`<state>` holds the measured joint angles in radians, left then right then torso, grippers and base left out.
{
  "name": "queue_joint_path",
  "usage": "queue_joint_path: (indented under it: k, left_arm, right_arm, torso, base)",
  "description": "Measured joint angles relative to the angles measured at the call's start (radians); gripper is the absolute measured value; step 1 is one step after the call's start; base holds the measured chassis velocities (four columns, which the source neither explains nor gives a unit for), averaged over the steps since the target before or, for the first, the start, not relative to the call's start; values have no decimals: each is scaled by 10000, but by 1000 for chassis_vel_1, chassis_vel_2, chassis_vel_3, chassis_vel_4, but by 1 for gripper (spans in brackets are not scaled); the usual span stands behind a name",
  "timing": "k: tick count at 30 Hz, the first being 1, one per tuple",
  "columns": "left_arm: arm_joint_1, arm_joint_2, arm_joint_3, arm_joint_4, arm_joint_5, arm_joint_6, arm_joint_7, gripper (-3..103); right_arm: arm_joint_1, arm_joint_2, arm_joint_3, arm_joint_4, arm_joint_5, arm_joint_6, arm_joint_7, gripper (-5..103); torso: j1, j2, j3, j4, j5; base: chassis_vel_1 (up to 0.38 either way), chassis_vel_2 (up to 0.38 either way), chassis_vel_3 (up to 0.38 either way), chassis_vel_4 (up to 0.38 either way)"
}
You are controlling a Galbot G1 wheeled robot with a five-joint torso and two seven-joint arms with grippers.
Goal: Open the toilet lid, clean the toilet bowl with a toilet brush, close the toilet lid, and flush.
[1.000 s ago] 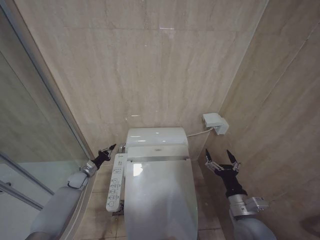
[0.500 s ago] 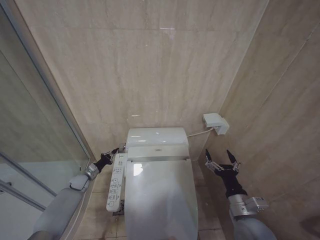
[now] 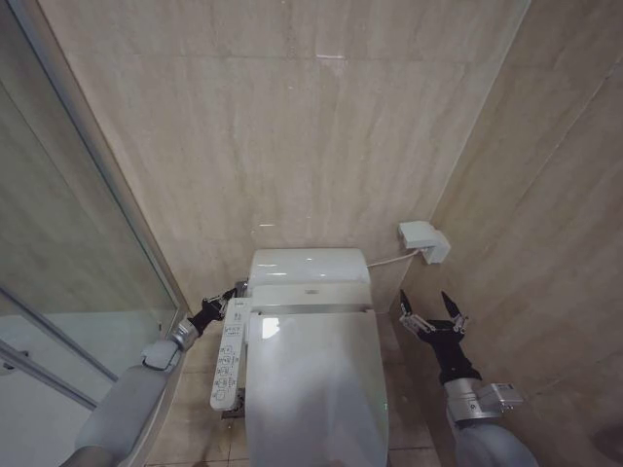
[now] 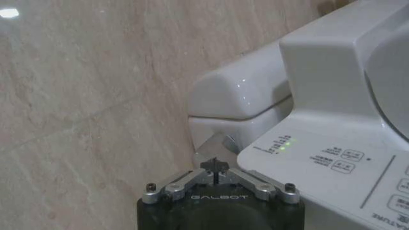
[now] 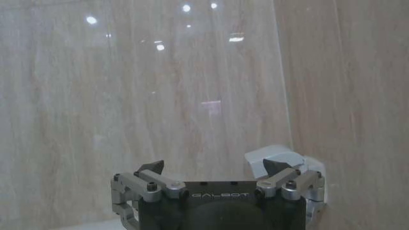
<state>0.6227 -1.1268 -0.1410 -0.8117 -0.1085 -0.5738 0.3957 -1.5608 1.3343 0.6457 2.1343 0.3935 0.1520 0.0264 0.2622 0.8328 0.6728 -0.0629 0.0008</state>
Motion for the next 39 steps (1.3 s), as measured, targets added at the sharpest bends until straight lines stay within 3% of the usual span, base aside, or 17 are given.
queue_joint_path:
  k: [9, 39]
  left_arm:
    - [141, -89, -125, 73, 108, 23, 62, 0]
    - [97, -106, -201, 86, 166, 23, 114, 0]
  right_arm:
    - [-1, 0, 0, 0, 0, 0, 0, 100]
    - [-1, 0, 0, 0, 0, 0, 0, 100]
  torso:
    - [2, -1, 4, -10, -16]
    - [2, -2, 3, -8, -9]
  base:
    - [0, 0, 0, 0]
    - [0, 0, 0, 0]
